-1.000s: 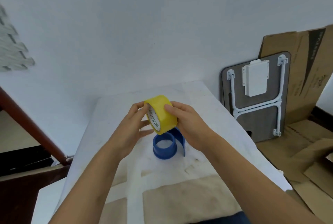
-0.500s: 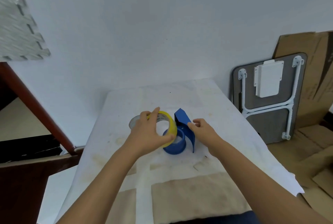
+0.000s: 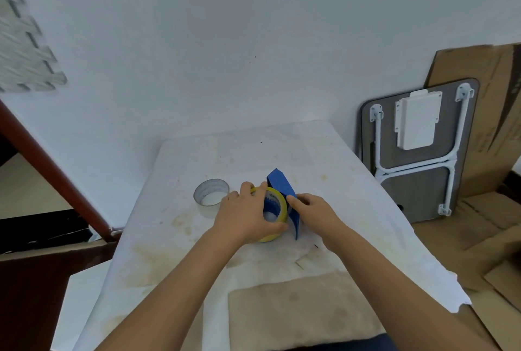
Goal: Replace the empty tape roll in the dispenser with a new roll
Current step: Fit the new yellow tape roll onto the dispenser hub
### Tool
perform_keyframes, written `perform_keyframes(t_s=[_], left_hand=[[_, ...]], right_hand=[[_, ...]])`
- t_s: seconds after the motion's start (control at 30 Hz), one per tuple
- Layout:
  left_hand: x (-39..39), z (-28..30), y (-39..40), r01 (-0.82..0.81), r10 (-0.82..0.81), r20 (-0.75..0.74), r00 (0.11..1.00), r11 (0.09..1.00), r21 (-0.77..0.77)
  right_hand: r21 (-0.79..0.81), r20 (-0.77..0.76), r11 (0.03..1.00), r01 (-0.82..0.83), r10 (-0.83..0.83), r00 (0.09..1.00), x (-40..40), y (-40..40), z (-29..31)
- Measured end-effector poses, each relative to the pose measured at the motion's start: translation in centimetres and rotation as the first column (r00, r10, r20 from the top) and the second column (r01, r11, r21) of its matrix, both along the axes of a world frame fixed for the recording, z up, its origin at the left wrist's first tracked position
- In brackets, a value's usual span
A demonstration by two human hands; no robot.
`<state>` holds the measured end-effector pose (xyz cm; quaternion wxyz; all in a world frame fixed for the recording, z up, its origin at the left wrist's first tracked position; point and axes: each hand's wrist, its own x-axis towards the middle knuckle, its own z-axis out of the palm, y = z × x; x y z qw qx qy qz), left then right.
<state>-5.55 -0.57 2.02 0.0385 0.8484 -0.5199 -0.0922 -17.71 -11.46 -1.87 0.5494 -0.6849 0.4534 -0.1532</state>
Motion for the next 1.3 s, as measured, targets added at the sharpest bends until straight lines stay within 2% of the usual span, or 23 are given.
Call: perform_keyframes(t_s=[0.3,0.5,0.77,0.93,1.07,1.13,1.17,1.23,1.3], left_hand=[[0.2,-1.7,-0.8,-0.05,0.057,-0.099,0.994,0.996,0.068],[-0.8,-2.2,-1.1,-0.068,0.073,-0.05,0.996,0.992,0.104],[0.4,-3.1,0.4,-0.003,0.002,-0.136,0.991,1.0,-0.006],[1.0,-3.3,0.6,0.013,-0.021,-0.208,0.978,0.999,-0.038],[1.4,-3.9,0.5,-0.005,-0.017,-0.288,0.958,0.997,-0.076],[1.4,-3.7,0.4,-0.016,-0.029,-0.402,0.915,0.994,-0.11],[1.5,-3.4,0.5,-0.046,-0.028,-0.5,0.865,0.99,-0.135],[1.8,-3.0,0.7,-0.207,0.01,-0.699,0.715,0.958,-0.198],[2.7,-2.8,1.1,-0.417,0.09,-0.853,0.514,0.895,-0.157]], right_hand=[[0.061,0.039,0.998,0.021,-0.023,0.999,0.0,0.0,-0.3],[0.101,0.017,0.995,0.016,-0.018,1.0,0.3,-0.1,0.0],[0.337,0.162,0.942,-0.006,-0.051,0.985,1.9,-0.3,1.9],[0.29,0.074,0.956,-0.039,0.018,0.997,2.3,0.1,1.9],[0.297,0.145,0.955,-0.008,-0.037,0.989,2.1,0.2,1.0],[0.282,0.189,0.959,0.0,-0.055,0.981,2.0,0.2,0.6],[0.273,0.217,0.962,0.005,-0.066,0.974,1.8,0.2,0.4],[0.26,0.271,0.965,0.02,-0.092,0.958,1.3,0.1,0.0],[0.25,0.326,0.968,0.013,-0.097,0.94,0.6,-0.1,-0.2]])
